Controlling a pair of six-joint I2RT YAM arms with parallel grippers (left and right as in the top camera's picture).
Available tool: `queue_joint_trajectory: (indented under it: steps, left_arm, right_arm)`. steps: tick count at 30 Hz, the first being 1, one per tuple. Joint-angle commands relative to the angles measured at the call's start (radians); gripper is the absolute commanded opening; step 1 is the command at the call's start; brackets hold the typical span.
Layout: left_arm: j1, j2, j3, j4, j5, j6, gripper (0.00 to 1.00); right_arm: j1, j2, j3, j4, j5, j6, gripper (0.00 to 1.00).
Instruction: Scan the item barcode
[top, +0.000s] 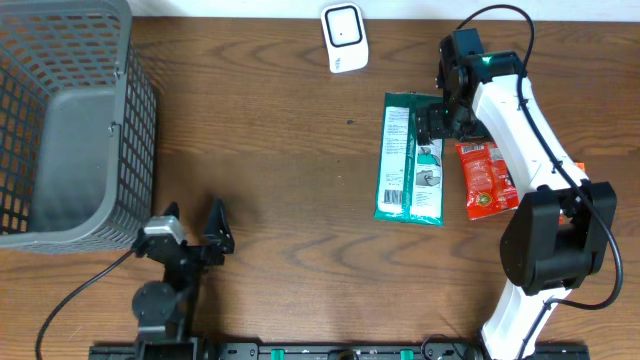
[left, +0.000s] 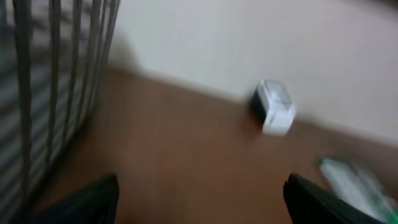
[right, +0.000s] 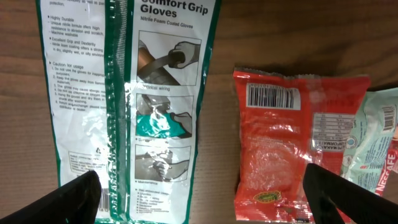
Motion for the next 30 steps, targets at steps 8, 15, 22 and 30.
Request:
queue_joint_trajectory:
  steps: [8,15,22,30]
  left_arm:
    - [-0.002,-0.008,-0.002,-0.064,0.021,0.203,0.86]
    - [-0.001,-0.005,-0.002,-0.064,0.022,0.203,0.86]
    - [-0.001,-0.005,-0.002,-0.064,0.022,0.203,0.86]
    - [-0.001,-0.005,-0.002,-0.064,0.023,0.203,0.86]
  right_arm:
    - [-0.005,-0.021,0.016,0.0,0.001,0.005,0.99]
    - [-0.005,-0.021,0.016,0.0,0.001,0.005,0.99]
    - [-0.005,-0.021,0.016,0.0,0.001,0.005,0.99]
    - [-0.005,-0.021,0.016,0.0,0.001,0.005,0.99]
